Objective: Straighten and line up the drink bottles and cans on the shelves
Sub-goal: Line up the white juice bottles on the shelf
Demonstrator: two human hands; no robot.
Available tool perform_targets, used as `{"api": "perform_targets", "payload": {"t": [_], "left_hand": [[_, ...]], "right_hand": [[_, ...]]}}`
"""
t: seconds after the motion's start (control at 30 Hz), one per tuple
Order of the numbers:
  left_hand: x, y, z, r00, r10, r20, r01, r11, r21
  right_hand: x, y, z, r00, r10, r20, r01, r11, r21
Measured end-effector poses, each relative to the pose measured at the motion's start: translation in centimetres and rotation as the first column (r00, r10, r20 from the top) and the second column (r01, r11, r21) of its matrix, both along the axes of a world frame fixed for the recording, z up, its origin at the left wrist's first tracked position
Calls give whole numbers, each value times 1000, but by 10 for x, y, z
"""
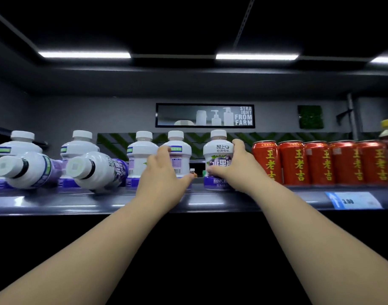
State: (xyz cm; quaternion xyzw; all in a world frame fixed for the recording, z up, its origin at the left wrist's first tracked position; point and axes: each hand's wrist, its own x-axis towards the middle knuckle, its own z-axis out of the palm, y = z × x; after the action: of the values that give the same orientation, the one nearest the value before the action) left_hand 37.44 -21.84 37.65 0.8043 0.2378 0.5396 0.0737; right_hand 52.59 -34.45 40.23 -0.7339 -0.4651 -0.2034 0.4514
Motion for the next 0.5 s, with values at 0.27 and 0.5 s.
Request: {"api": "perform_targets", "payload": {"t": [0.27,0.5], "left_hand": [[36,-1,16,998,56,-37,-61,989,-137],[22,9,14,995,-69,76,88,957,-276]], "right_hand": [[6,3,-19,988,-102,114,99,994,39],[12,3,-20,986,-95,134,93,995,19]]}}
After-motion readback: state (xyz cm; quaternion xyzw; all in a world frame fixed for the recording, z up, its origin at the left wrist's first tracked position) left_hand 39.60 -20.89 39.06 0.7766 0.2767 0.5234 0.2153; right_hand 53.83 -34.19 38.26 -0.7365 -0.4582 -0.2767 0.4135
